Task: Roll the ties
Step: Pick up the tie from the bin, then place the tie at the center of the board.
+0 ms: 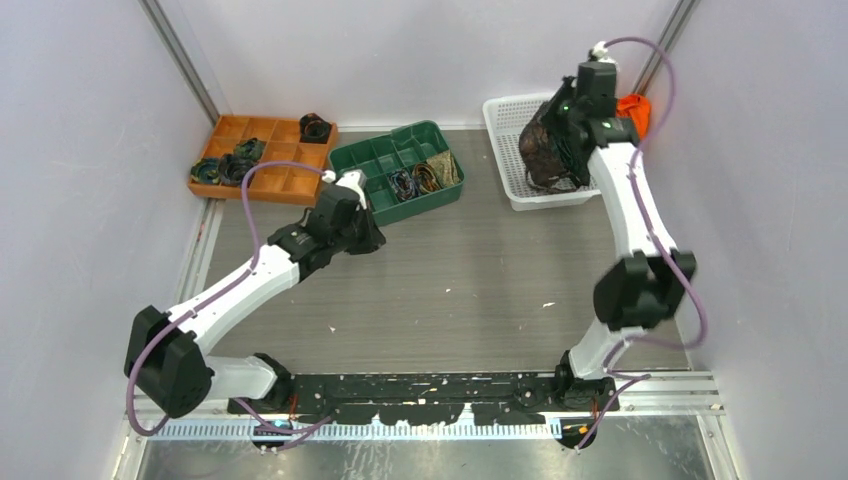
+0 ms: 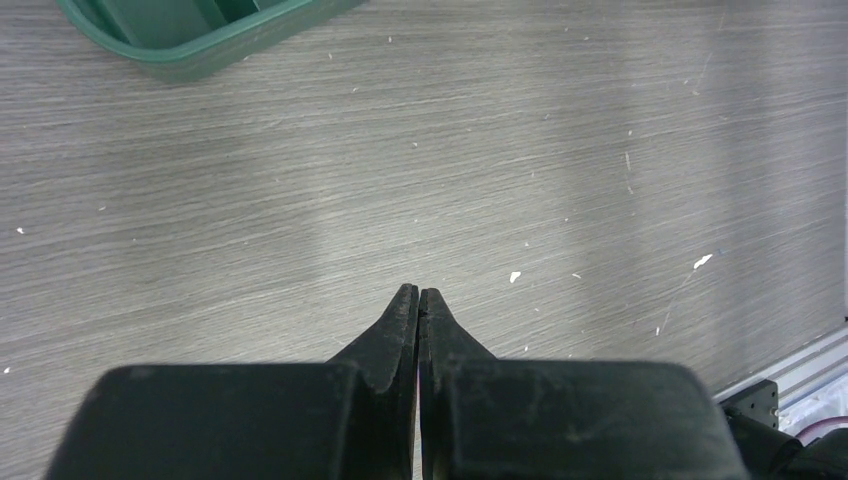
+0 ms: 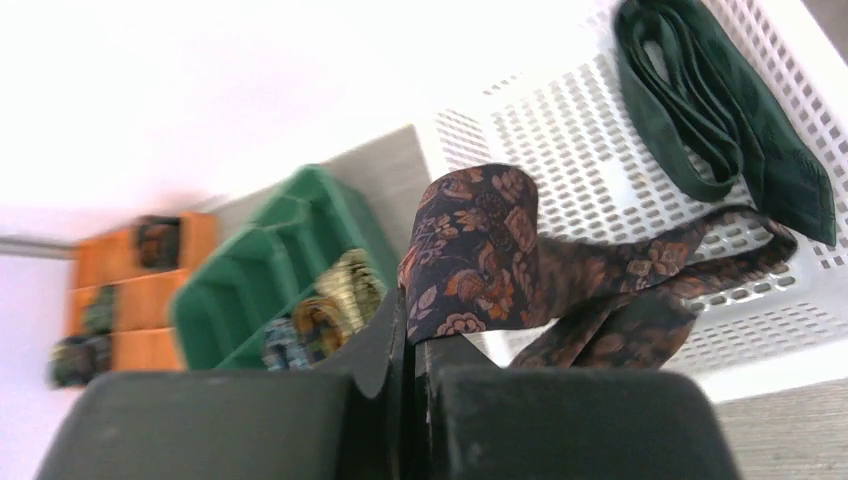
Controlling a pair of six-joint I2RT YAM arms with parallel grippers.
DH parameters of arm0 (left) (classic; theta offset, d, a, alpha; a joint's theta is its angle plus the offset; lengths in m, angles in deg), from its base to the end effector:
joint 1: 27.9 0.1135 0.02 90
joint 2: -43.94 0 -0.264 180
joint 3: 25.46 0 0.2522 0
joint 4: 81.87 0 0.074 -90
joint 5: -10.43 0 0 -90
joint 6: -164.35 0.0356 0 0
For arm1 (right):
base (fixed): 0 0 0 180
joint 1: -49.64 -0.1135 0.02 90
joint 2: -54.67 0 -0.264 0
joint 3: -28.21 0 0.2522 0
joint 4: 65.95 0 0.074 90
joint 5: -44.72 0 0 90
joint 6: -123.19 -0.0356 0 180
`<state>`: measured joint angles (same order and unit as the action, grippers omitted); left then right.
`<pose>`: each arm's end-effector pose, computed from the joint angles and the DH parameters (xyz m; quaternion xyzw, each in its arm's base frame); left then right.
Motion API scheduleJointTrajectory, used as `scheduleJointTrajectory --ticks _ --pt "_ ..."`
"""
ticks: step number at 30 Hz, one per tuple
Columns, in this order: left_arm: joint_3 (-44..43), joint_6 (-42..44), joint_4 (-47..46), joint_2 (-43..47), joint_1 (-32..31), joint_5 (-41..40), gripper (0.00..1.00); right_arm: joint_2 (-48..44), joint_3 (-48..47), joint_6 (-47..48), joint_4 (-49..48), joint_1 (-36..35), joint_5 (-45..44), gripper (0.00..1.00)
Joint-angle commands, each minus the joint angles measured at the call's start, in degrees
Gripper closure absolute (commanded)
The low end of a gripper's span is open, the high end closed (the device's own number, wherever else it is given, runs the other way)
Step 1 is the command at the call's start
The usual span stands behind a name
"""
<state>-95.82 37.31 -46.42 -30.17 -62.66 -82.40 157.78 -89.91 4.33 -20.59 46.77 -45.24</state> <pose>0.2346 -0.1606 0.2817 -0.0286 0.9027 -0.2334 0.3604 0.4175 0.0210 0.3806 0.1949 0.8454 0.1363 0.4783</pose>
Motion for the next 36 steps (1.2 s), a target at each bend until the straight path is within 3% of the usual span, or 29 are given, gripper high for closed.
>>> scheduleJointTrajectory --ticks 1,10,15,20,27,32,36 --pt "0.45 0.13 -0.33 4.7 0.26 -1.11 1.0 -15.44 7.35 -2.64 -5.41 -0.24 6.8 0.99" --pt "2.62 -0.84 1.89 12.83 0.01 -1.39 1.0 -39.05 18.64 -4.93 0.22 -3.93 20.47 0.99" --pt "5.0 -1.9 4.23 17.81 -0.46 -4.24 1.0 -44.35 17.07 -3.07 9.49 -10.42 25.35 0.99" --pt "7.28 -5.3 8.45 25.95 -0.56 -9.45 1.0 -48.5 22.55 -10.85 5.34 -21.79 31.47 0.99" --pt "5.22 -5.94 16.74 35.88 -0.55 -14.63 1.0 -50.49 27.79 -16.27 -1.43 -40.55 28.99 0.99" --pt "4.92 -6.55 19.41 39.37 -0.56 -15.61 1.0 -43.96 24.27 -12.02 -2.22 -61.89 18.38 0.99" --pt "4.47 -6.54 21.01 40.79 -0.49 -16.22 1.0 -36.83 25.02 -14.18 -9.33 -67.7 16.14 0.99"
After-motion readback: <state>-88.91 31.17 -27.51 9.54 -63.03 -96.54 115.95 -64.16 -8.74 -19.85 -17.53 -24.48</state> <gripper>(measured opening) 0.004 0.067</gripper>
